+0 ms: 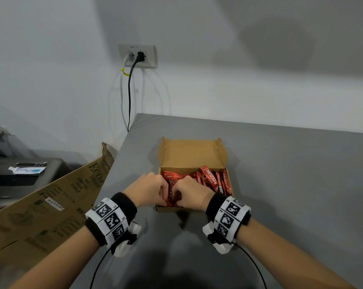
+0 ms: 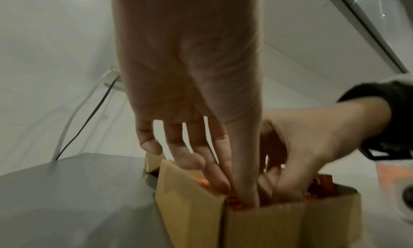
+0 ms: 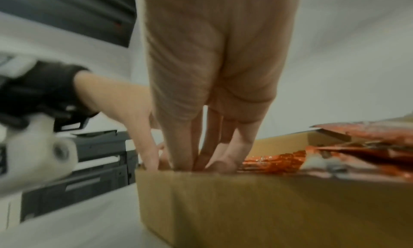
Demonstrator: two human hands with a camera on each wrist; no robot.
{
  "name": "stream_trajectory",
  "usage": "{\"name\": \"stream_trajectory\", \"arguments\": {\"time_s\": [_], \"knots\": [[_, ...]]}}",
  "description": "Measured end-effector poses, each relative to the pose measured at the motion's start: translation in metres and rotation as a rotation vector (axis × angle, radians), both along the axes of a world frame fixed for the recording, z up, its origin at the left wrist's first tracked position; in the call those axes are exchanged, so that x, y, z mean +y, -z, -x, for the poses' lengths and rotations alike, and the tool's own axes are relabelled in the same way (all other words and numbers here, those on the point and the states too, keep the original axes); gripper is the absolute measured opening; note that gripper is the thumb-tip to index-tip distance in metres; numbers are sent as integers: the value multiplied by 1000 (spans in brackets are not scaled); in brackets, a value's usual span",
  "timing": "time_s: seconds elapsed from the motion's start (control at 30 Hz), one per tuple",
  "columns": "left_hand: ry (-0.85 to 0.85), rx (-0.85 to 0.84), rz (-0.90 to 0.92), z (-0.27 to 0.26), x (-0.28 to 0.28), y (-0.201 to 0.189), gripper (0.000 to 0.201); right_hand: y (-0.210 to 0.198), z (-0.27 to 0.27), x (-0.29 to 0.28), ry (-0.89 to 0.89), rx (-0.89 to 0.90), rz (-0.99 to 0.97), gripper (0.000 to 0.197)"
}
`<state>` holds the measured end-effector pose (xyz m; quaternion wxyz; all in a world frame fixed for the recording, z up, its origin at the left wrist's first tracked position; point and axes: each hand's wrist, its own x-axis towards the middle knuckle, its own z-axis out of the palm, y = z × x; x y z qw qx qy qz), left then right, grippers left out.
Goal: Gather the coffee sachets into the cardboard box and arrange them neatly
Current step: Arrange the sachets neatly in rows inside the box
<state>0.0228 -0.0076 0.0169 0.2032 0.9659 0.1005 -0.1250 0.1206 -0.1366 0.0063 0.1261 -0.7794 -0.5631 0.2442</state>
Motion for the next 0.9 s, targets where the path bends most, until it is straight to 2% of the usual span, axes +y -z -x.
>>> {"name": "stream_trajectory", "arguments": {"time_s": [0.1, 0.2, 0.27, 0.3, 0.4, 0.47, 0.53, 0.6, 0.67, 0.77, 0.8, 0.9], "knots": [[79, -6, -175, -3, -7, 6, 6, -4, -16, -11, 182, -11, -81, 10], [96, 1, -241, -5, -9, 11, 4, -6, -43, -27, 504, -283, -184, 15], [87, 1, -232, -5, -9, 13, 1, -1, -55, -35, 590, -448, -85, 24], [81, 2, -211, -5, -8, 14, 1, 1, -57, -37, 604, -457, -8, 30], [67, 27, -124, -7, -4, 11, 11, 8, -58, -41, 618, -349, 108, 36], [54, 52, -60, -8, -2, 8, 18, 11, -59, -42, 626, -278, 56, 28], [36, 48, -14, -8, 1, 5, 20, 7, -59, -42, 633, -193, -94, 21], [-15, -50, 43, -9, 4, 2, 15, -2, -57, -42, 597, 8, -266, 16], [-122, -243, 155, -11, 3, -2, 10, -13, -50, -39, 464, 169, -279, 16], [-185, -465, 347, -16, -5, -7, 29, -18, -35, -32, 261, 216, -234, 20], [-145, -498, 346, -17, -8, -7, 28, -18, -31, -29, 234, 220, -256, 19], [-85, -527, 242, -15, -10, -4, 11, -15, -25, -25, 223, 238, -306, 17]]}}
